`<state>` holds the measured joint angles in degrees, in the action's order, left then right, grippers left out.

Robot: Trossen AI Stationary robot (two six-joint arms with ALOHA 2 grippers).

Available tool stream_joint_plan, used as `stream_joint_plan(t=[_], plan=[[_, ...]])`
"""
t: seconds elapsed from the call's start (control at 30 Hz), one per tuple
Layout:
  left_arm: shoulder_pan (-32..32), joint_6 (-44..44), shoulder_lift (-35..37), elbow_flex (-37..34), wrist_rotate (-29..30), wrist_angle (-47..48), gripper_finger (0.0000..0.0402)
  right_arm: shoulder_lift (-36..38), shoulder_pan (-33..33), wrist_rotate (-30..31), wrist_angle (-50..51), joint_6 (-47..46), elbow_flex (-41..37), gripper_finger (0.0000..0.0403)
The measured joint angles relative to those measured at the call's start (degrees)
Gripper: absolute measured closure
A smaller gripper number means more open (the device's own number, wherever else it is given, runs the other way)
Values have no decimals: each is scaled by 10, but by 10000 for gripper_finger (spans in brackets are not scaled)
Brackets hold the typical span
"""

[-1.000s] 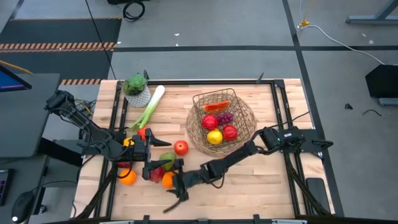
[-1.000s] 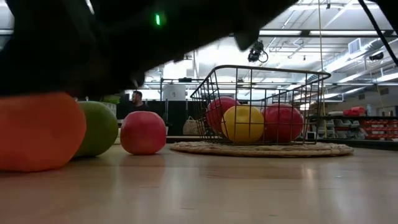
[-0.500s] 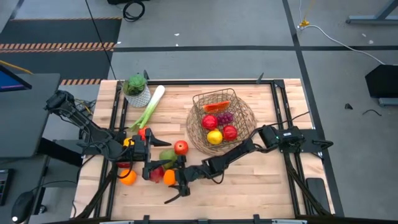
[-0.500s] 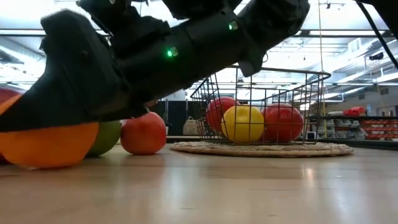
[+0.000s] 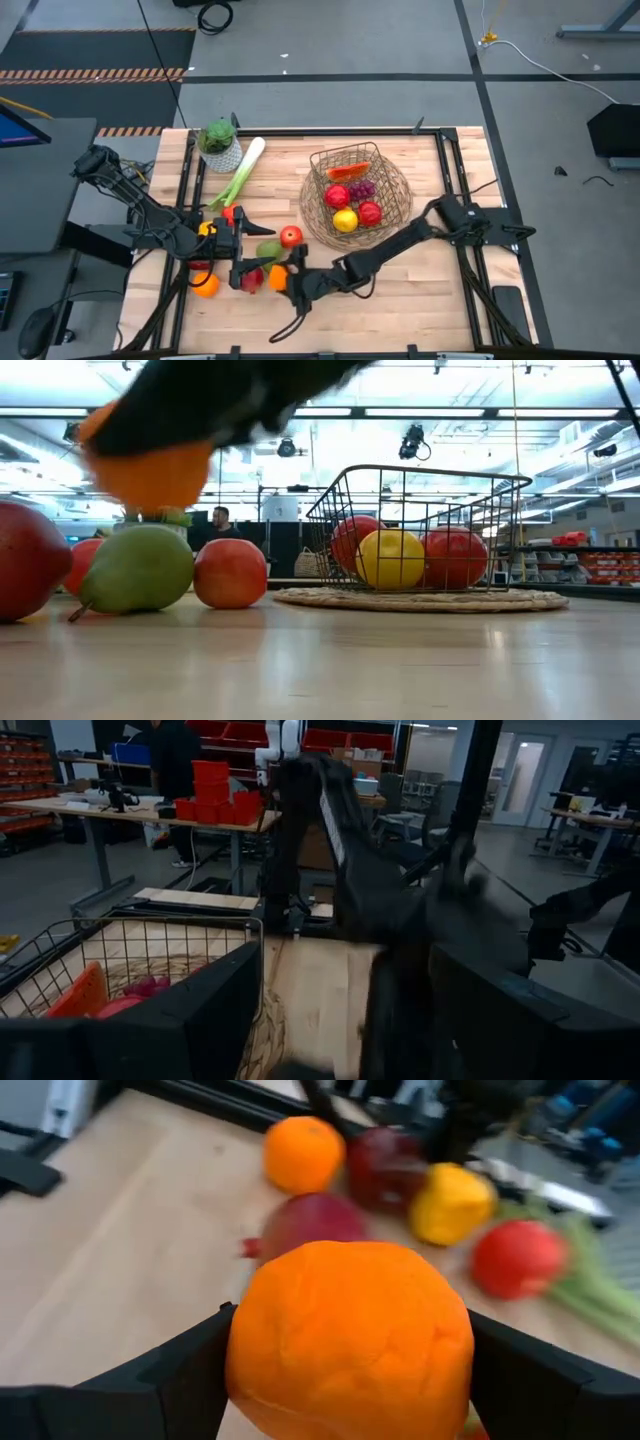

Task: Build produce basket
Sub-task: Put the right orange into the wire basket

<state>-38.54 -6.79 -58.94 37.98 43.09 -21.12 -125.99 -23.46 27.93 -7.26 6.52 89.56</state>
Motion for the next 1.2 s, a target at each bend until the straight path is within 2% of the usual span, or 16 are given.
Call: stream_joint_plan(t=[0.17,0.3,0.6,0.8,1.2], plan=[[0,-3,0,0,0,5,108,90,0,58,139,13,0,61],[18,-29,-8,0,4,24,108,154,14,115,298,-5,0,57],[89,-64,-59,0,6,9,108,265,75,123,563,-121,0,56],[93,-75,-60,0,6,8,108,303,118,111,658,-211,0,47],[87,-71,-59,0,6,8,108,333,159,112,780,-272,0,31]])
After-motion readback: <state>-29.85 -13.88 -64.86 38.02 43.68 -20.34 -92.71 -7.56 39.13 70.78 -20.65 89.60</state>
